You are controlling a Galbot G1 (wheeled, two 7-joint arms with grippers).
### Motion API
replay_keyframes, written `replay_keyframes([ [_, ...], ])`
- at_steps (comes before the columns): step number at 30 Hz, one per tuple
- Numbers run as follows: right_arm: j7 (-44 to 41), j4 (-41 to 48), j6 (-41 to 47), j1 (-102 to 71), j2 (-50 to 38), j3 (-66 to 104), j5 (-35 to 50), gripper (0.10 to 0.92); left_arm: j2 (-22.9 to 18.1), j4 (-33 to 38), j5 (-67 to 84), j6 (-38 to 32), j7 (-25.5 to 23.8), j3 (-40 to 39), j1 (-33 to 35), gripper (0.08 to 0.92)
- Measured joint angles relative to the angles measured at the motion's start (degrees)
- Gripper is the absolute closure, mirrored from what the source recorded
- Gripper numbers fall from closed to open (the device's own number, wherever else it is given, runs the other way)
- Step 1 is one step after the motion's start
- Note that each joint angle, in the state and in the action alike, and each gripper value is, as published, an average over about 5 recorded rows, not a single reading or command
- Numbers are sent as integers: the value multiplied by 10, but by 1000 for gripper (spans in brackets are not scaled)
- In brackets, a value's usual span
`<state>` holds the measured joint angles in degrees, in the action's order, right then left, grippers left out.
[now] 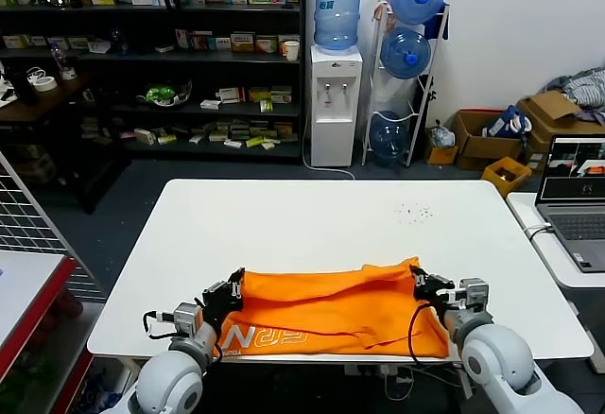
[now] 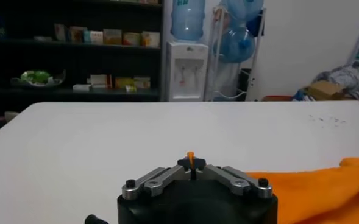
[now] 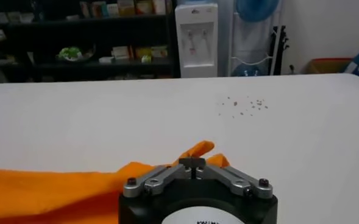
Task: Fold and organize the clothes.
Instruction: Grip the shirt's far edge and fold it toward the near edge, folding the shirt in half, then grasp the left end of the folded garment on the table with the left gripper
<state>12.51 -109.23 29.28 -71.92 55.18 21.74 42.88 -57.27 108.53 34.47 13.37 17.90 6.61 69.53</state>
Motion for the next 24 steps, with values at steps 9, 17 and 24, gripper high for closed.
replay_keyframes([
  [9,-13,-33,0,-50,-8,23,-3,797,5,22,-4,-1,5,12,35,840],
  [17,-27,-58,-11,-90,-14,50,-11,563,2,28,-15,-8,1,29,68,607],
  [24,-31,-62,-23,-113,-9,67,-20,364,-11,20,-24,-19,-5,43,92,391],
])
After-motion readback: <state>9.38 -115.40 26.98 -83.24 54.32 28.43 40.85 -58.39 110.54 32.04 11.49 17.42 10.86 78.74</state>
